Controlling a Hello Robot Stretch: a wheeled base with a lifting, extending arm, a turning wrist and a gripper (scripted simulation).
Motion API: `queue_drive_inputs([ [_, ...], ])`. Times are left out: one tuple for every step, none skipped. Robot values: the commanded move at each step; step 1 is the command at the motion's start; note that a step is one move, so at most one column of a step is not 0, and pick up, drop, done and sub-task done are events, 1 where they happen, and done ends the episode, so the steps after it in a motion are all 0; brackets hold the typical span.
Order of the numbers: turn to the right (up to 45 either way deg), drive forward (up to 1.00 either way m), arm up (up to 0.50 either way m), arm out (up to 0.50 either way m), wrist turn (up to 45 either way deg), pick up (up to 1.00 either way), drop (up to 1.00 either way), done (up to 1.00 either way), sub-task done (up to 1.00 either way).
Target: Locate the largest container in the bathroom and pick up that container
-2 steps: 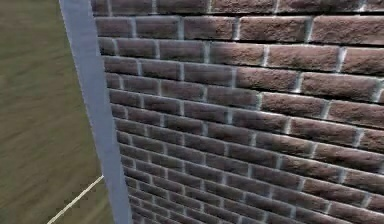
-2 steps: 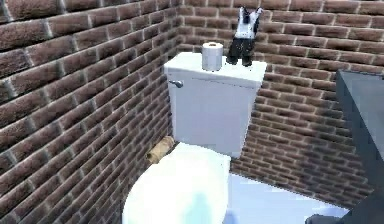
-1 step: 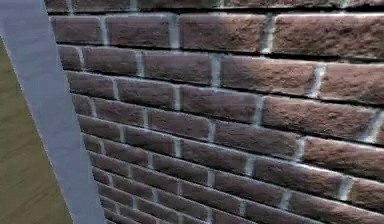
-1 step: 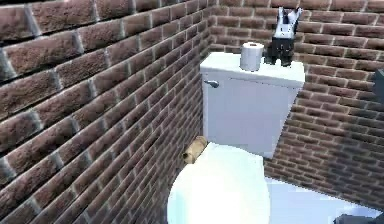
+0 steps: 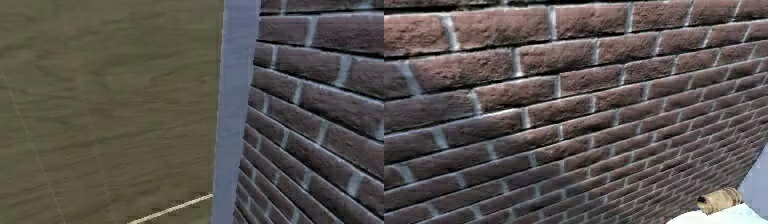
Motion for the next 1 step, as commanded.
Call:
queue_drive_inputs([
  [-45.0, 0.00, 0.00, 0.00, 0.0, 0.00, 0.00, 0.00, 0.00],
])
